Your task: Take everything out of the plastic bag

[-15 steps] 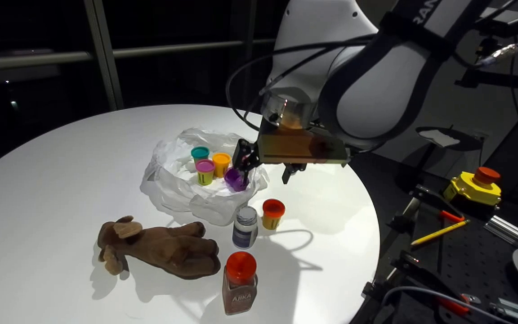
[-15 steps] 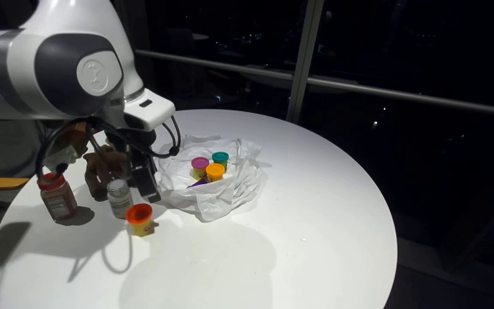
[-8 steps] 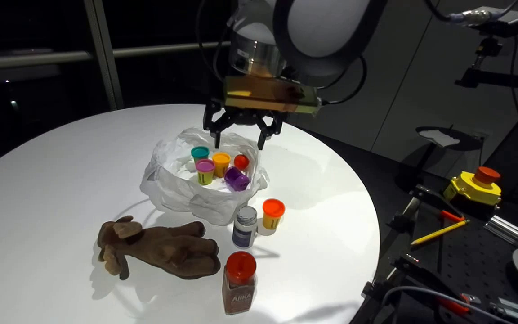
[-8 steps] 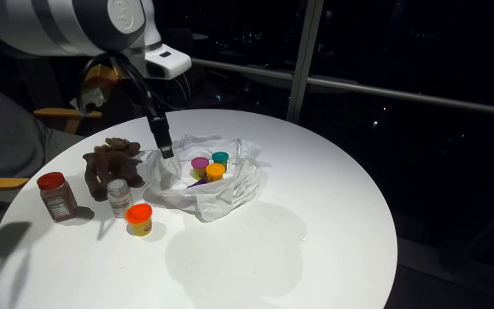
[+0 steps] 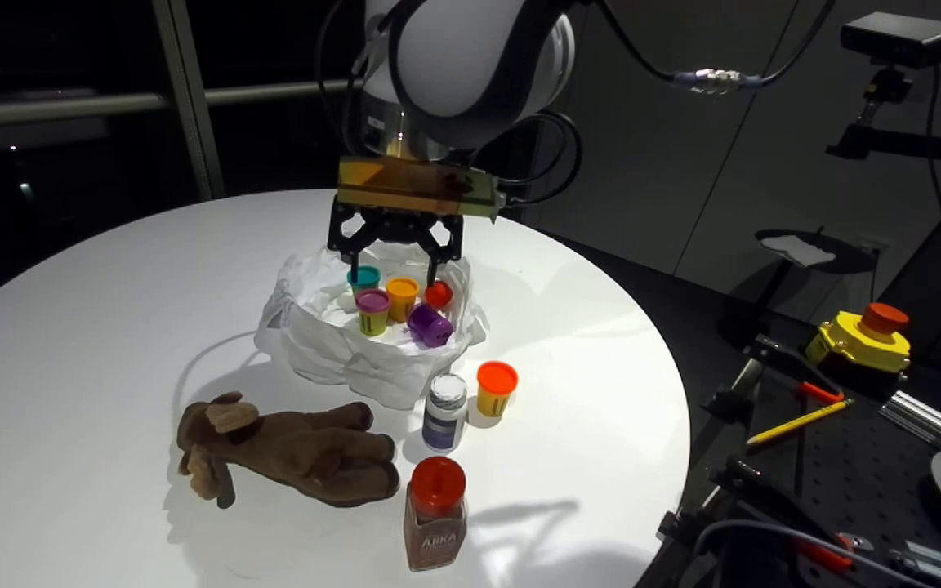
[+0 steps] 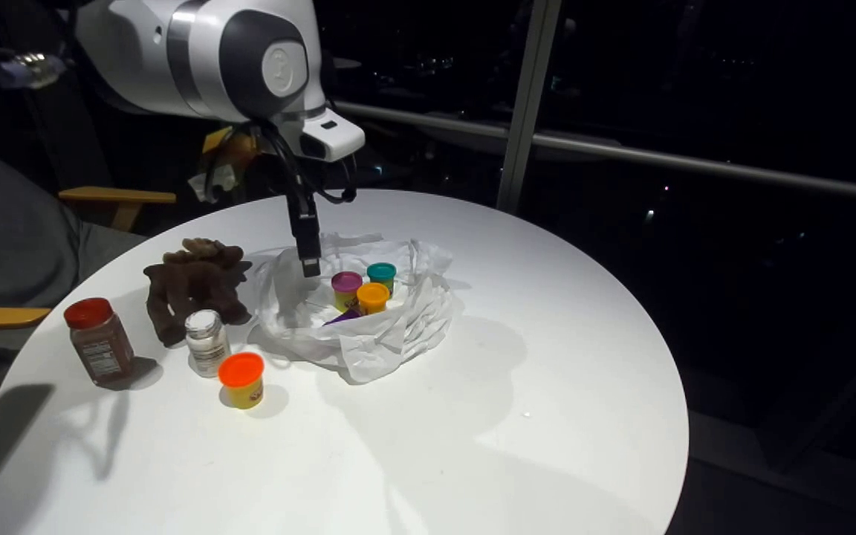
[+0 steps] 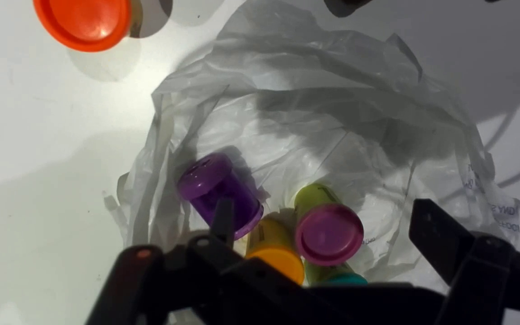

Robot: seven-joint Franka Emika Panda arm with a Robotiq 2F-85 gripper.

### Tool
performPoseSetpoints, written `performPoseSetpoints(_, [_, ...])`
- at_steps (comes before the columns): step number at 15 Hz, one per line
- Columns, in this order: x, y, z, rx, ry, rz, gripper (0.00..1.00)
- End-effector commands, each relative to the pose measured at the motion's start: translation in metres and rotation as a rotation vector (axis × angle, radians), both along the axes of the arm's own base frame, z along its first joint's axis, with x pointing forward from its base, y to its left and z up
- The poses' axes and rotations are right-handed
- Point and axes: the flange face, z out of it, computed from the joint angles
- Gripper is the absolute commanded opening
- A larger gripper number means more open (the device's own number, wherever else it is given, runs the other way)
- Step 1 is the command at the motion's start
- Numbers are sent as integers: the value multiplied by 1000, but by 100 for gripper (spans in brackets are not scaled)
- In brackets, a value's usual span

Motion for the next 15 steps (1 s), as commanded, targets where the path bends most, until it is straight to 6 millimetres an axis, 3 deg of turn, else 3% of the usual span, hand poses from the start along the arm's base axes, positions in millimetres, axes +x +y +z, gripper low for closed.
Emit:
performPoseSetpoints(1, [27, 7, -26, -4, 16, -33, 100])
performPoseSetpoints(5, [43, 7, -45, -25, 7, -58, 100])
performPoseSetpoints(13, [68, -3, -62, -46, 13, -116, 100])
performPoseSetpoints(14, [71, -4, -64, -46, 15, -120, 97])
performPoseSetpoints(15, [73, -6, -65, -48, 18, -124, 73])
